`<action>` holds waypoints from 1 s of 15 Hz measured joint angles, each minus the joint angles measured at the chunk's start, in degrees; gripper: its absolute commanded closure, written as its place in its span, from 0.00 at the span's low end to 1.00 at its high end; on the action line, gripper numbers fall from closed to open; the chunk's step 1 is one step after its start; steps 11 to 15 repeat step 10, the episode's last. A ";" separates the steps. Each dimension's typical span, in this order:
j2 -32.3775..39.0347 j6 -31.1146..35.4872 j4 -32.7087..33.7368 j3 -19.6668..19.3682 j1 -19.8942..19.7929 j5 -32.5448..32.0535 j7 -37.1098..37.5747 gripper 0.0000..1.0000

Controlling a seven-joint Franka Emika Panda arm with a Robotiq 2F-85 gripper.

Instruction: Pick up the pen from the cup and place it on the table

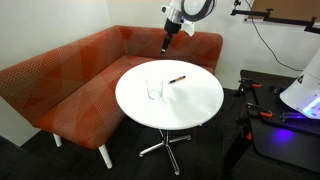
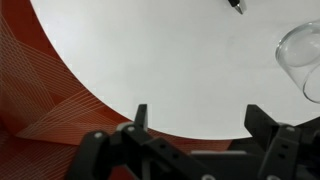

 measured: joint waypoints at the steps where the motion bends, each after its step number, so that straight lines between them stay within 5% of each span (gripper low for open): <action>1: -0.26 -0.01 -0.01 0.00 -0.09 -1.75 2.01 0.00; 15: -1.73 -0.01 -0.23 0.10 -0.23 -7.04 7.81 0.00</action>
